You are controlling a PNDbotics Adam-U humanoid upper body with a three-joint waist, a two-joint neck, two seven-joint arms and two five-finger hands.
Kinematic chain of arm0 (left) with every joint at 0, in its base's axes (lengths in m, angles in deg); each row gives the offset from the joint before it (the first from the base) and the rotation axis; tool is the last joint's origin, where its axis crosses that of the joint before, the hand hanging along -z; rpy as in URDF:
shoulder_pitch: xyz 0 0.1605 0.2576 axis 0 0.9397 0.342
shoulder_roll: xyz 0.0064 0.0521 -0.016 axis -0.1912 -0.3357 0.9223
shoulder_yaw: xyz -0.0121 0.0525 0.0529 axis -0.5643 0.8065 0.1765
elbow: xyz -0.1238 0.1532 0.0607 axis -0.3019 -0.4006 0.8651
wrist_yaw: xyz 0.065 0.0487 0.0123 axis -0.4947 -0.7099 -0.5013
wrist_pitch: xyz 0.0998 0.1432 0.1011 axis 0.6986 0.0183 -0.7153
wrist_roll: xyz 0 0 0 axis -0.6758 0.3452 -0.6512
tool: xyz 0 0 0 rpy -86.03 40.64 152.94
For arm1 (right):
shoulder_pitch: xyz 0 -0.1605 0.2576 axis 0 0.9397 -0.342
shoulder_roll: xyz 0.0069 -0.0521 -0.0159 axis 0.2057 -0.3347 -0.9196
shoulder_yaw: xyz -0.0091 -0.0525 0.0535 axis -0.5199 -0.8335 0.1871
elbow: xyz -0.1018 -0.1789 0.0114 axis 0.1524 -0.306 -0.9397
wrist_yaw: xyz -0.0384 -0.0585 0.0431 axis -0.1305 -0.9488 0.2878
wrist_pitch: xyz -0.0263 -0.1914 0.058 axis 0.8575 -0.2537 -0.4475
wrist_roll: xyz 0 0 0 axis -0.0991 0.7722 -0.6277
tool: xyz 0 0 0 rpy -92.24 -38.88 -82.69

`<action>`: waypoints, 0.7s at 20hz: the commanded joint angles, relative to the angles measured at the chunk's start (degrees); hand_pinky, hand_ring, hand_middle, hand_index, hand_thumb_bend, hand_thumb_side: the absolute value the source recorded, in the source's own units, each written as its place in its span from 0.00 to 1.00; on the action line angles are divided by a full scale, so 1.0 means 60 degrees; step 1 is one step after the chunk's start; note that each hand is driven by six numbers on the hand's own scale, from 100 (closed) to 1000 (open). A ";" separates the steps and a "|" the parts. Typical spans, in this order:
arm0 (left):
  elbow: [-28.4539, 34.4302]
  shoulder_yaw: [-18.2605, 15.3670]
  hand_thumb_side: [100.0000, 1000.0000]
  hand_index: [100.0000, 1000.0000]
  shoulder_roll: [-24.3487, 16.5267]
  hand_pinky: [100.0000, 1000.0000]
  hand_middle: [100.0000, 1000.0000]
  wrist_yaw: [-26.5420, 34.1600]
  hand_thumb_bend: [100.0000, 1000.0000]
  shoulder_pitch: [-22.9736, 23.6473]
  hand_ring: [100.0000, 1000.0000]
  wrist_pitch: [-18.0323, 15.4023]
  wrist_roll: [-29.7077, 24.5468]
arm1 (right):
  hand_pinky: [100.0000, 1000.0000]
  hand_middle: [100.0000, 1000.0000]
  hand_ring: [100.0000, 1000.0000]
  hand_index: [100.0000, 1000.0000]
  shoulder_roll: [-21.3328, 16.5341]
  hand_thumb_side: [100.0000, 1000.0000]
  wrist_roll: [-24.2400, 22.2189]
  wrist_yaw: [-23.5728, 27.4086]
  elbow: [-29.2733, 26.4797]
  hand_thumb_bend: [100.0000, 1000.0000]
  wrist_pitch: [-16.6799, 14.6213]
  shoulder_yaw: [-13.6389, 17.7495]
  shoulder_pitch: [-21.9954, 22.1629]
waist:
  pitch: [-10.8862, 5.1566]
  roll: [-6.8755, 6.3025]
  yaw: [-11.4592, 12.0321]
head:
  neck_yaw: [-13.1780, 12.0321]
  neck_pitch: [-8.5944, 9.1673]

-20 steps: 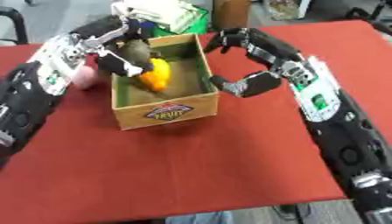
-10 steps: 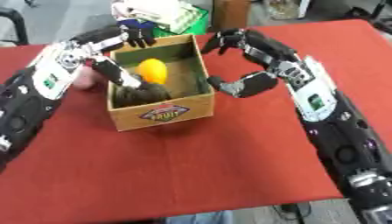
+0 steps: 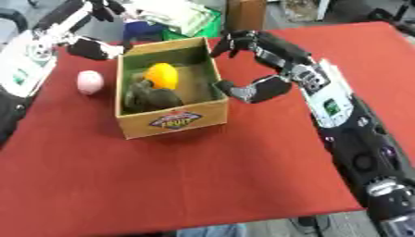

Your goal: Pick up objects on the table and place them in the box.

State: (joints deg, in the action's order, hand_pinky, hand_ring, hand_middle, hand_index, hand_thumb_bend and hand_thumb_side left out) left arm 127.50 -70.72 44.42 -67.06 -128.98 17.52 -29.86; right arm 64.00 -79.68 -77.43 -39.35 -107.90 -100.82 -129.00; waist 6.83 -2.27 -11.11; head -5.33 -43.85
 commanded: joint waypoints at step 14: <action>-0.2591 -0.0644 0.27 0.82 0.0080 0.70 0.75 -0.2640 0.60 0.0060 0.69 0.0158 0.0662 | 0.62 0.69 0.79 0.79 -0.0178 0.48 -0.0355 0.0014 -0.0114 0.17 -0.0392 0.0041 -0.0155 | -0.0090 0.0131 -0.0030 | 0.0111 -0.0045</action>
State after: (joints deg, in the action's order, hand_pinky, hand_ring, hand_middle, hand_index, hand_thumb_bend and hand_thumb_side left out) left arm 112.19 -73.59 45.71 -81.98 -127.81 18.47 -25.66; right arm 63.91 -79.65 -77.42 -39.31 -107.93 -100.83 -128.99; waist 7.08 -1.61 -11.29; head -4.85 -43.85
